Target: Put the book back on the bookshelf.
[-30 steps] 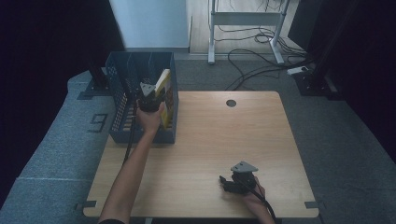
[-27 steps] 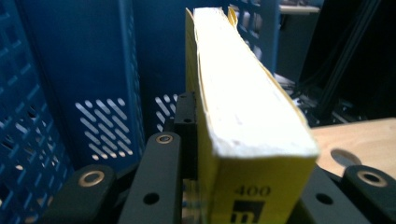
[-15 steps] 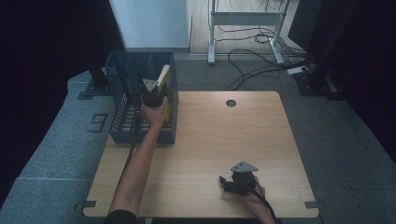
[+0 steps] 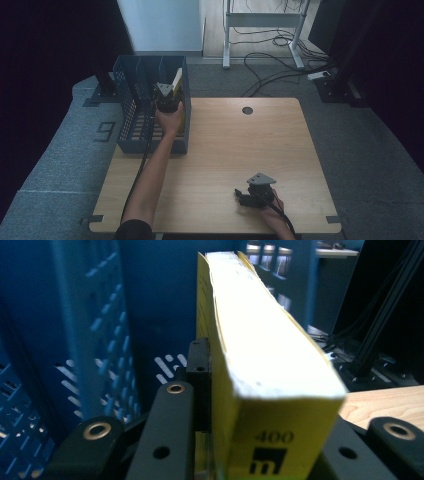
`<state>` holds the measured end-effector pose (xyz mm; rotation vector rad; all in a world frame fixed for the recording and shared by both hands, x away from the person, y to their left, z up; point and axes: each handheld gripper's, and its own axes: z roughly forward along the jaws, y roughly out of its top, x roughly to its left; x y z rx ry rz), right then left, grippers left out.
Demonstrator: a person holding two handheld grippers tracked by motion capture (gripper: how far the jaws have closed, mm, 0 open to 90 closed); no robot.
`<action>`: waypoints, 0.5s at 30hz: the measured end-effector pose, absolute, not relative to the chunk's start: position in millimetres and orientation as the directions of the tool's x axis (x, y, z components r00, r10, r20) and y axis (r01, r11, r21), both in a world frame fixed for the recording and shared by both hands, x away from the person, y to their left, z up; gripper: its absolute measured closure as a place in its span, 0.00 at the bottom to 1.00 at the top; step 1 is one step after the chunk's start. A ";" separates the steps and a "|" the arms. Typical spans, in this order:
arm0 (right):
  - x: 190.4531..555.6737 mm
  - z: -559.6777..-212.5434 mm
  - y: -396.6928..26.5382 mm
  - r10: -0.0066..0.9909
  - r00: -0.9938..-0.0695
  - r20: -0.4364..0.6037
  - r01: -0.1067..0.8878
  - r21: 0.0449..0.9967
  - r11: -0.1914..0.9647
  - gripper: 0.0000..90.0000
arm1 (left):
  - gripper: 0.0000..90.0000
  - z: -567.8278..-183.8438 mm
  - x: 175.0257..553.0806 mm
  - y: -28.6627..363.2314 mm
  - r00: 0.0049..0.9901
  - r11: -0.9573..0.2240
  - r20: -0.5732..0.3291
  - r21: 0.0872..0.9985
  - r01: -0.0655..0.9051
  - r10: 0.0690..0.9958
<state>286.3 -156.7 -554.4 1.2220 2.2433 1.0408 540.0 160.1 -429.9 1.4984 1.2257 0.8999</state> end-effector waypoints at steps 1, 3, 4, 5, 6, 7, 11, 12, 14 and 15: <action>286.3 -554.4 -156.6 0.835 -0.550 0.018 0.553 0.757 0.348 0.27 | 0.83 -430.0 540.1 160.1 0.228 -0.028 -0.033 0.965 0.261 0.973; 286.2 -554.4 -156.5 0.834 -0.551 0.016 0.552 0.757 0.350 0.27 | 0.82 -430.0 539.6 161.8 0.246 -0.031 -0.035 0.965 0.262 0.969; 286.2 -554.4 -156.4 0.834 -0.551 0.016 0.552 0.757 0.350 0.27 | 0.81 -429.8 539.5 163.5 0.257 -0.030 -0.040 0.964 0.265 0.965; 286.1 -554.4 -156.4 0.834 -0.551 0.015 0.552 0.756 0.351 0.27 | 0.80 -429.1 539.1 165.2 0.268 -0.035 -0.040 0.962 0.269 0.963; 286.1 -554.4 -156.4 0.834 -0.551 0.016 0.552 0.756 0.351 0.27 | 0.79 -428.6 538.4 166.8 0.279 -0.038 -0.040 0.963 0.268 0.959; 286.1 -554.4 -156.4 0.834 -0.551 0.015 0.552 0.756 0.351 0.27 | 0.77 -427.9 537.2 168.2 0.297 -0.039 -0.042 0.964 0.262 0.954; 286.2 -554.4 -156.4 0.834 -0.552 0.014 0.551 0.757 0.352 0.27 | 0.74 -422.5 530.3 172.1 0.326 -0.031 -0.058 0.965 0.260 0.944; 286.1 -554.4 -156.3 0.834 -0.552 0.015 0.552 0.756 0.352 0.27 | 0.73 -421.8 528.8 173.5 0.334 -0.028 -0.065 0.963 0.267 0.940; 286.1 -554.5 -156.4 0.834 -0.552 0.013 0.551 0.757 0.353 0.27 | 0.70 -420.3 526.1 175.6 0.355 -0.034 -0.072 0.958 0.284 0.932; 286.1 -554.4 -156.3 0.834 -0.552 0.014 0.552 0.756 0.352 0.27 | 0.68 -419.8 524.8 176.0 0.361 -0.034 -0.075 0.958 0.285 0.930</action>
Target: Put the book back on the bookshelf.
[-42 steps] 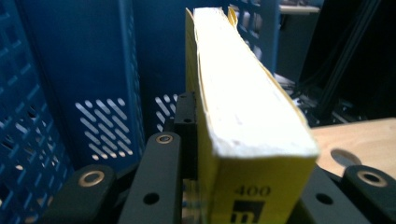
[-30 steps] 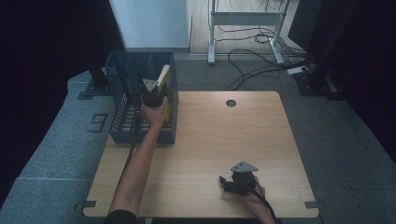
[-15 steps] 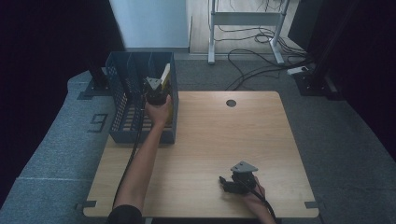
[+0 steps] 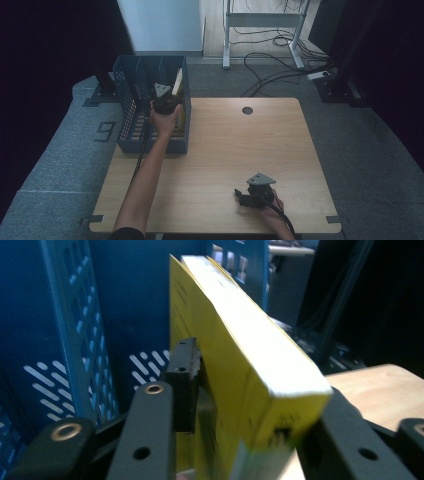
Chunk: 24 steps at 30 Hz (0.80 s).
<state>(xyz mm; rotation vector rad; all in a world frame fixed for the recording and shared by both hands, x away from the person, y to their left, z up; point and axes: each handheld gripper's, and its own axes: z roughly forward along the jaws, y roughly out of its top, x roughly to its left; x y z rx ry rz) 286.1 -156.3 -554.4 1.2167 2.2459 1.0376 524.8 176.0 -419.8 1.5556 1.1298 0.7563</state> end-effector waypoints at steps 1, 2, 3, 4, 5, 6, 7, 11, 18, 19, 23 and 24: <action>286.1 -554.4 -156.3 0.834 -0.552 0.014 0.551 0.757 0.352 0.27 | 0.68 -419.4 523.2 176.3 0.372 -0.032 -0.081 0.957 0.288 0.925; 286.1 -554.4 -156.3 0.834 -0.552 0.014 0.551 0.756 0.352 0.27 | 0.66 -419.3 521.6 176.3 0.382 -0.035 -0.082 0.956 0.290 0.920; 286.1 -554.4 -156.3 0.834 -0.552 0.014 0.551 0.756 0.352 0.27 | 0.65 -419.3 519.3 176.2 0.391 -0.042 -0.078 0.956 0.289 0.917; 286.1 -554.4 -156.3 0.834 -0.552 0.014 0.551 0.756 0.352 0.27 | 0.65 -419.6 517.7 176.3 0.395 -0.043 -0.080 0.956 0.291 0.915; 286.1 -554.4 -156.3 0.834 -0.552 0.014 0.551 0.756 0.352 0.27 | 0.65 -420.0 516.6 176.7 0.399 -0.042 -0.082 0.956 0.291 0.913; 286.1 -554.4 -156.3 0.834 -0.552 0.014 0.551 0.756 0.352 0.27 | 0.64 -420.5 515.0 177.3 0.402 -0.037 -0.087 0.956 0.290 0.912; 286.1 -554.4 -156.3 0.834 -0.552 0.014 0.551 0.756 0.352 0.27 | 0.64 -421.0 512.7 179.0 0.408 -0.038 -0.089 0.956 0.292 0.909; 286.2 -554.4 -156.3 0.834 -0.552 0.014 0.551 0.756 0.352 0.27 | 0.64 -420.8 508.5 182.4 0.427 -0.028 -0.104 0.956 0.291 0.898; 286.2 -554.4 -156.3 0.834 -0.552 0.014 0.551 0.756 0.352 0.27 | 0.62 -419.8 505.9 181.6 0.442 -0.030 -0.107 0.956 0.291 0.891; 286.2 -554.4 -156.3 0.834 -0.552 0.014 0.551 0.756 0.352 0.27 | 0.62 -419.7 505.5 181.6 0.442 -0.031 -0.105 0.956 0.290 0.891; 286.2 -554.4 -156.3 0.833 -0.553 0.014 0.551 0.756 0.353 0.27 | 0.60 -418.2 503.3 182.8 0.447 -0.036 -0.100 0.957 0.286 0.889; 286.2 -554.4 -156.3 0.833 -0.553 0.014 0.551 0.756 0.353 0.27 | 0.59 -417.8 503.1 183.5 0.447 -0.037 -0.099 0.958 0.285 0.889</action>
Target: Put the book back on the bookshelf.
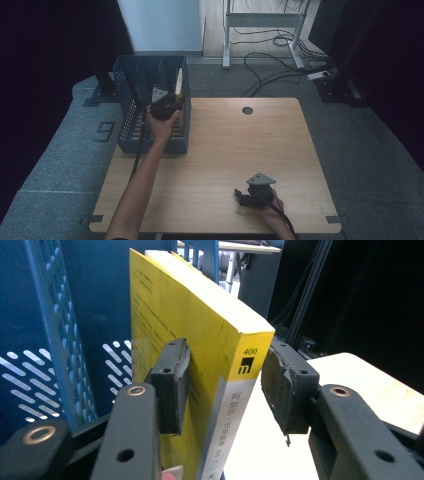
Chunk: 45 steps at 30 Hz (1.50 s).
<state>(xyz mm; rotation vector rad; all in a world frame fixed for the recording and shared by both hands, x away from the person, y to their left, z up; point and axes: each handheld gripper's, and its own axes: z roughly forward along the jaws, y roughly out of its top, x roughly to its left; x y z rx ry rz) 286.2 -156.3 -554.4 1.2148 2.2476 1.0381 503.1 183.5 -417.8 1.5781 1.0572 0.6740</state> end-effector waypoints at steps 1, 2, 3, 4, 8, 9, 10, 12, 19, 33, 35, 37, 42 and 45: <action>286.2 -554.4 -156.3 0.833 -0.554 0.014 0.551 0.756 0.353 0.27 | 0.59 -417.1 502.6 184.4 0.446 -0.030 -0.105 0.958 0.284 0.889; 286.2 -554.5 -156.3 0.832 -0.555 0.014 0.550 0.756 0.354 0.26 | 0.57 -416.5 502.4 185.1 0.446 -0.029 -0.105 0.959 0.283 0.889; 286.2 -554.5 -156.2 0.831 -0.556 0.015 0.550 0.756 0.354 0.26 | 0.56 -416.1 502.2 185.3 0.445 -0.028 -0.105 0.959 0.283 0.889; 286.2 -554.4 -156.2 0.831 -0.556 0.015 0.550 0.756 0.355 0.26 | 0.55 -415.5 501.8 185.7 0.445 -0.029 -0.104 0.959 0.281 0.889; 286.2 -554.5 -156.1 0.829 -0.558 0.015 0.549 0.756 0.356 0.26 | 0.55 -413.6 500.8 187.4 0.449 -0.024 -0.107 0.961 0.275 0.887; 286.3 -554.5 -156.1 0.829 -0.559 0.015 0.548 0.756 0.357 0.26 | 0.55 -413.4 500.6 187.7 0.447 -0.025 -0.105 0.961 0.275 0.888; 286.5 -554.5 -156.0 0.828 -0.560 0.014 0.548 0.757 0.357 0.26 | 0.54 -413.3 500.4 187.9 0.448 -0.025 -0.106 0.961 0.277 0.888; 286.9 -554.5 -156.2 0.825 -0.565 0.012 0.545 0.756 0.362 0.26 | 0.53 -413.2 499.4 188.4 0.450 -0.026 -0.105 0.961 0.277 0.887; 287.1 -554.5 -156.0 0.824 -0.566 0.011 0.544 0.756 0.364 0.26 | 0.47 -409.7 489.8 193.9 0.442 -0.035 -0.089 0.964 0.264 0.892; 287.1 -554.5 -156.1 0.824 -0.566 0.011 0.544 0.756 0.364 0.26 | 0.38 -409.3 464.6 205.6 0.465 -0.059 -0.089 0.954 0.294 0.881; 287.2 -554.5 -156.1 0.824 -0.566 0.010 0.544 0.756 0.364 0.26 | 0.37 -412.3 459.3 205.9 0.472 -0.067 -0.089 0.950 0.304 0.877; 287.2 -554.5 -156.1 0.824 -0.566 0.010 0.544 0.756 0.364 0.26 | 0.38 -415.1 453.8 206.9 0.477 -0.075 -0.091 0.945 0.318 0.874; 287.2 -554.4 -156.2 0.823 -0.567 0.010 0.545 0.755 0.366 0.26 | 0.38 -420.6 435.1 212.2 0.497 -0.090 -0.091 0.940 0.328 0.863; 287.2 -554.4 -156.2 0.824 -0.567 0.010 0.545 0.755 0.366 0.26 | 0.38 -422.6 424.9 214.4 0.516 -0.100 -0.092 0.938 0.332 0.852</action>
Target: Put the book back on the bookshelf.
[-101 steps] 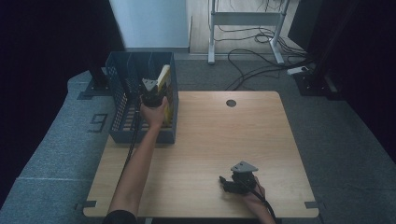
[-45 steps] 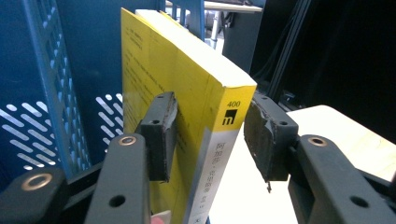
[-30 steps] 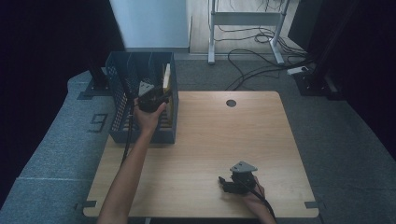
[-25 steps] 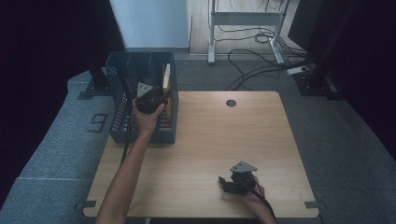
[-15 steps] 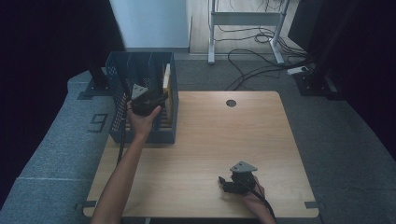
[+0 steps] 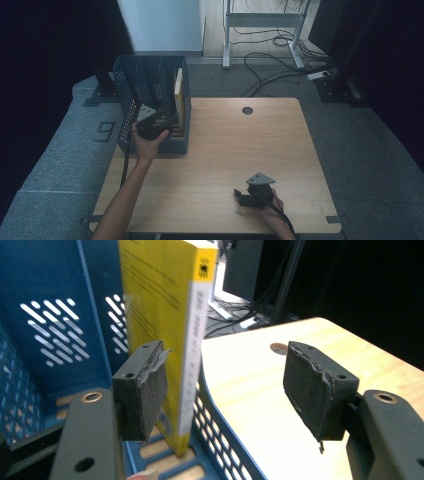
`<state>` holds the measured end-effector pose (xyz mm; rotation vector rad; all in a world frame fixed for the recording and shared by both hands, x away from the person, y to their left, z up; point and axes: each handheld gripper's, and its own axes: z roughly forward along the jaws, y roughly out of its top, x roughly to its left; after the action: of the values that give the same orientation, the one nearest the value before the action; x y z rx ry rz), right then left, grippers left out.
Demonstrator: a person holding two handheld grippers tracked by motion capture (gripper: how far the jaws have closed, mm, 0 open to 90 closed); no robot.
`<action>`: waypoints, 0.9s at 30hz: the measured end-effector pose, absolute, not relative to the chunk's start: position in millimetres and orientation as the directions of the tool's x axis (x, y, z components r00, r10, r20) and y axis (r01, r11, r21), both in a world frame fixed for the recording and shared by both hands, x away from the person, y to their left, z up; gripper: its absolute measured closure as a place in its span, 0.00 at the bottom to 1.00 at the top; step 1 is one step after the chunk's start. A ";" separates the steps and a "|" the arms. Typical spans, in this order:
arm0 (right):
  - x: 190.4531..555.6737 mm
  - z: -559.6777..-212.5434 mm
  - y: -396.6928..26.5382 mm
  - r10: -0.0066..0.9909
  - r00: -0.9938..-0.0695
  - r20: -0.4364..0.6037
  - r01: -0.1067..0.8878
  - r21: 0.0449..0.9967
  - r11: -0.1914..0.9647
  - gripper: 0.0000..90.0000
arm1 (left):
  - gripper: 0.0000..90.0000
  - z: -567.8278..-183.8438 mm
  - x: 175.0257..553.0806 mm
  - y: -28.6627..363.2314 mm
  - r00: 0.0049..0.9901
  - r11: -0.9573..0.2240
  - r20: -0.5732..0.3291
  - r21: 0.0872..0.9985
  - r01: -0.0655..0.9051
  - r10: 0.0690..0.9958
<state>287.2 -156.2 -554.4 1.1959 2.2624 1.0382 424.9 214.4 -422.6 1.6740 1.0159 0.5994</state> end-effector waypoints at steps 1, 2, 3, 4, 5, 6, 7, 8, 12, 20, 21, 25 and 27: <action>287.2 -554.4 -156.2 0.824 -0.566 0.011 0.546 0.754 0.365 0.26 | 0.37 -423.3 421.3 215.0 0.522 -0.103 -0.093 0.937 0.334 0.848; 287.4 -554.4 -156.3 0.823 -0.568 0.008 0.543 0.755 0.367 0.26 | 0.37 -423.8 418.7 215.5 0.525 -0.102 -0.096 0.936 0.336 0.846; 287.2 -554.4 -156.2 0.824 -0.566 0.011 0.546 0.754 0.365 0.26 | 0.37 -425.1 414.0 216.4 0.531 -0.100 -0.105 0.934 0.342 0.841; 287.1 -554.2 -155.9 0.826 -0.563 0.016 0.551 0.752 0.361 0.26 | 0.37 -425.6 412.4 216.5 0.532 -0.098 -0.107 0.934 0.343 0.840; 287.2 -554.2 -155.8 0.826 -0.563 0.016 0.551 0.753 0.361 0.26 | 0.37 -426.7 408.8 217.0 0.539 -0.102 -0.108 0.933 0.345 0.835; 287.4 -554.2 -155.8 0.826 -0.563 0.016 0.551 0.753 0.361 0.26 | 0.37 -427.5 405.8 217.2 0.544 -0.102 -0.110 0.933 0.346 0.832; 287.5 -554.2 -155.8 0.826 -0.563 0.016 0.551 0.753 0.361 0.26 | 0.37 -428.0 403.7 217.4 0.548 -0.102 -0.112 0.933 0.346 0.829; 287.5 -554.2 -155.8 0.827 -0.562 0.017 0.552 0.752 0.360 0.26 | 0.37 -428.6 400.8 217.7 0.552 -0.105 -0.111 0.933 0.344 0.826; 287.7 -554.3 -155.9 0.826 -0.563 0.015 0.550 0.753 0.361 0.26 | 0.37 -430.9 387.6 218.3 0.562 -0.119 -0.098 0.934 0.337 0.821; 287.7 -554.3 -155.8 0.827 -0.563 0.015 0.550 0.753 0.361 0.26 | 0.37 -448.9 359.3 214.9 0.604 -0.139 -0.113 0.925 0.355 0.789; 287.6 -554.3 -155.8 0.827 -0.562 0.016 0.551 0.753 0.360 0.26 | 0.37 -452.6 355.4 215.4 0.610 -0.136 -0.124 0.922 0.362 0.783; 287.6 -554.2 -155.9 0.826 -0.563 0.016 0.551 0.753 0.361 0.26 | 0.37 -468.6 338.7 215.3 0.617 -0.132 -0.141 0.917 0.376 0.774; 287.7 -554.3 -155.9 0.826 -0.564 0.016 0.551 0.753 0.361 0.26 | 0.37 -475.7 333.5 214.9 0.627 -0.133 -0.156 0.911 0.389 0.763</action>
<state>287.7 -155.9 -554.3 1.2058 2.2625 1.0385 333.5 214.9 -475.7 1.7484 0.9411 0.4232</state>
